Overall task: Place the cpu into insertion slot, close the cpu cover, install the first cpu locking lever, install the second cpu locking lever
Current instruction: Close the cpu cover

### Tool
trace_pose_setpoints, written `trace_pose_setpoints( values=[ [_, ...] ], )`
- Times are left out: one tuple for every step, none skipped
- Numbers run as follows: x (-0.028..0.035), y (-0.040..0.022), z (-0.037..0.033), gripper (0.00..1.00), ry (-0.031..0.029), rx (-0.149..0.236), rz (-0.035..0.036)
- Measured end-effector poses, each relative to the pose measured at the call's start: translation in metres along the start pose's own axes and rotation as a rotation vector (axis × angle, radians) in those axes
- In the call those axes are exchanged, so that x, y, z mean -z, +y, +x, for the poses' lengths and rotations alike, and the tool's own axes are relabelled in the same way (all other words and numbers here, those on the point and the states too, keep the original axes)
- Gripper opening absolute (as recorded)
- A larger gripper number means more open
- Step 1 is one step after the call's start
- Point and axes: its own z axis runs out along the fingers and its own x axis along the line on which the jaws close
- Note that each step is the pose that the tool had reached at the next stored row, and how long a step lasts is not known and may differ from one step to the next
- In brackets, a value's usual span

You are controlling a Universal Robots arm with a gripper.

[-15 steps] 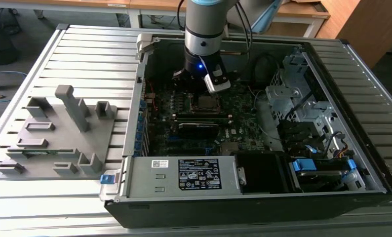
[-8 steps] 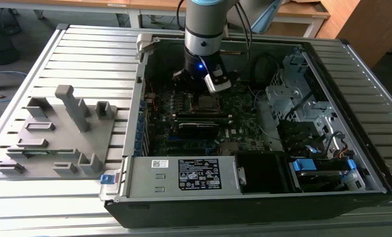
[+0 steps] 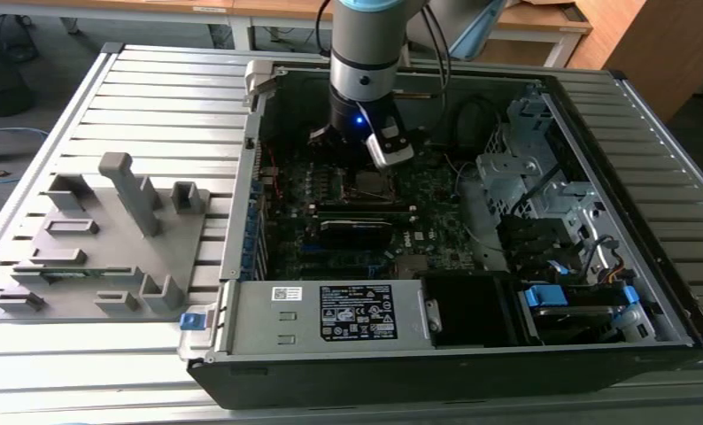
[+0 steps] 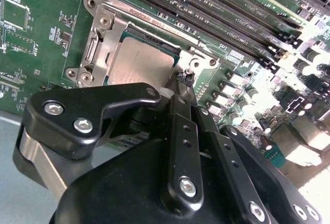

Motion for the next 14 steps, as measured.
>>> trace_pose_setpoints(
  values=[
    [-0.001, -0.0001, 0.0001, 0.11, 0.0, 0.0, 0.0003],
    [-0.0018, -0.0002, 0.0002, 0.11, 0.0004, 0.0, 0.001],
    [-0.0021, -0.0003, 0.0003, 0.11, 0.0005, 0.001, 0.0013],
    [-0.0022, -0.0003, 0.0003, 0.11, 0.0004, 0.001, 0.0012],
    [-0.0023, -0.0002, 0.0002, 0.11, 0.0003, 0.001, 0.0008],
    [-0.0025, -0.0001, 0.0002, 0.11, 0.0, 0.001, 0.0004],
    [-0.0025, -0.0001, 0.0002, 0.11, -0.0001, 0.001, 0.0002],
    [-0.0026, -0.0001, 0.0002, 0.11, -0.0001, 0.001, 0.0001],
    [-0.0025, -0.0001, 0.0002, 0.11, -0.0001, 0.001, 0.0002],
    [-0.0026, -0.0001, 0.0002, 0.11, -0.0001, 0.001, 0.0001],
    [-0.0024, -0.0001, 0.0002, 0.11, -0.0001, 0.001, 0.0002],
    [-0.0021, -0.0001, 0.0002, 0.11, -0.0004, 0.001, -0.0001],
    [-0.0016, 0.0001, 0.0001, 0.11, -0.0007, 0.001, -0.0009],
    [-0.0008, 0.0002, 0.0001, 0.11, -0.0009, 0.001, -0.0013]
  ],
)
